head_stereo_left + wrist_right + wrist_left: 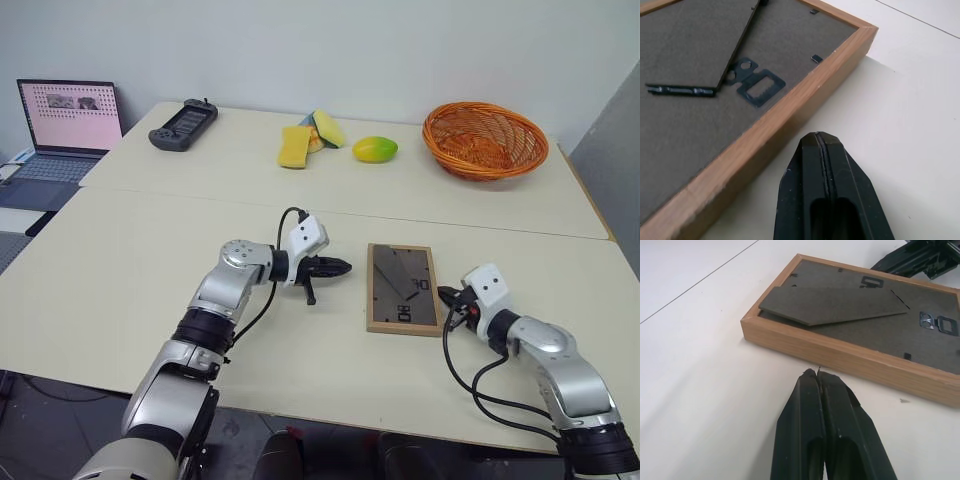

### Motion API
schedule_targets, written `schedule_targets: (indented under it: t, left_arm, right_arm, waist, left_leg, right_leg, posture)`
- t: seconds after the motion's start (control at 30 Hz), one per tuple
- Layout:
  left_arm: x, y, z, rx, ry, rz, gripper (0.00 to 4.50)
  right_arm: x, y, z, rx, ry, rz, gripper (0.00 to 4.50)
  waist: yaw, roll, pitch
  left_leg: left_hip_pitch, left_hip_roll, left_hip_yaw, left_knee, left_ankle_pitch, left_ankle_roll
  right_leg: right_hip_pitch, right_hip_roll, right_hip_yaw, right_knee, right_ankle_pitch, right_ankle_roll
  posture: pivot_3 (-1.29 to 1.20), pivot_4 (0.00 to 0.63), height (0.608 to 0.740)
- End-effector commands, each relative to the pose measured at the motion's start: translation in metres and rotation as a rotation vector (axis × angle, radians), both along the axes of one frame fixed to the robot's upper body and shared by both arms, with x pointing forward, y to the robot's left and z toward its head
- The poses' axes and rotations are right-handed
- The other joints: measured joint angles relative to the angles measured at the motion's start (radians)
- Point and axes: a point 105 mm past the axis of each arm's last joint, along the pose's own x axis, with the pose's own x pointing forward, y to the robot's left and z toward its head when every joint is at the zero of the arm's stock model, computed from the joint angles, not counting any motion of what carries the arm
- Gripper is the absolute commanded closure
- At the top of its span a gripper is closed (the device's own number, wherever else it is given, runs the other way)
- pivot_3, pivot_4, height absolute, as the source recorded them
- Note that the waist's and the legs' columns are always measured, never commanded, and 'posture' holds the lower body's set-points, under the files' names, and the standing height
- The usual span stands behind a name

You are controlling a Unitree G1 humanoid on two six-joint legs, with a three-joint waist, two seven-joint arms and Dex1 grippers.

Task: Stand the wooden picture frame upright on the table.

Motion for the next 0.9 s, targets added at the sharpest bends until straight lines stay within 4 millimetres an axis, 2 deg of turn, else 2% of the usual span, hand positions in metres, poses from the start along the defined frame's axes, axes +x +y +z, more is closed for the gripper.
schedule_targets:
  t: [0.03, 0.23, 0.3, 0.37, 0.47, 0.57, 0.9]
  left_arm:
    - [-0.008, 0.002, 0.022, -0.065, 0.027, -0.008, 4.46]
    - [-0.031, 0.007, 0.034, -0.113, 0.338, 0.005, 4.46]
    - [-0.044, 0.01, 0.036, -0.13, 0.515, 0.035, 4.46]
    - [-0.054, 0.013, 0.035, -0.142, 0.731, 0.11, 4.46]
    - [-0.048, 0.018, 0.021, -0.178, 0.961, 0.253, 4.46]
    - [-0.038, 0.019, 0.001, -0.176, 1.023, 0.386, 4.46]
    - [-0.05, 0.014, -0.008, -0.185, 1.106, 0.407, 4.46]
  right_arm:
    - [-0.002, -0.008, 0.013, -0.016, -0.046, 0.004, 4.5]
    - [-0.001, -0.02, 0.018, -0.057, -0.051, 0.011, 4.5]
    - [0.0, -0.025, 0.02, -0.069, -0.053, 0.009, 4.5]
    - [0.0, -0.028, 0.021, -0.074, -0.054, 0.008, 4.5]
    - [-0.002, -0.028, 0.021, -0.076, -0.056, 0.012, 4.5]
    - [-0.004, -0.023, 0.02, -0.074, -0.058, 0.018, 4.5]
    - [-0.01, -0.015, 0.016, -0.069, -0.054, 0.03, 4.5]
  waist:
    - [0.0, 0.0, 0.0]
    - [-0.004, 0.0, 0.0]
    - [-0.005, 0.0, 0.0]
    - [-0.006, 0.0, 0.0]
    - [-0.008, 0.0, 0.0]
    - [-0.006, 0.001, 0.0]
    - [-0.008, 0.001, -0.001]
  left_leg:
    - [0.0, 0.0, 0.0, 0.0, 0.0, 0.0]
    - [0.0, 0.0, -0.001, 0.0, 0.0, 0.0]
    - [0.0, 0.0, -0.002, 0.0, 0.0, 0.0]
    - [0.0, 0.0, -0.003, 0.0, 0.0, 0.0]
    - [0.0, 0.0, -0.004, 0.0, 0.0, 0.0]
    - [0.0, 0.0, -0.005, 0.001, 0.0, 0.001]
    - [0.001, -0.001, -0.006, 0.002, 0.001, 0.0]
  right_leg:
    - [0.0, 0.0, 0.0, 0.0, 0.0, 0.0]
    - [0.0, 0.0, -0.001, 0.001, 0.0, 0.0]
    - [0.0, 0.0, -0.001, 0.001, 0.0, 0.0]
    - [0.001, 0.0, -0.002, 0.001, 0.0, 0.0]
    - [0.001, 0.0, -0.003, 0.001, 0.0, 0.0]
    - [0.002, 0.0, -0.004, 0.001, 0.0, 0.0]
    - [0.001, 0.0, -0.004, 0.006, 0.0, 0.0]
  posture:
    - [0.0, 0.15, 0.74]
    - [0.0, 0.15, 0.74]
    - [0.0, 0.15, 0.74]
    - [0.0, 0.15, 0.74]
    - [0.0, 0.15, 0.74]
    - [0.0, 0.15, 0.74]
    - [0.0, 0.15, 0.74]
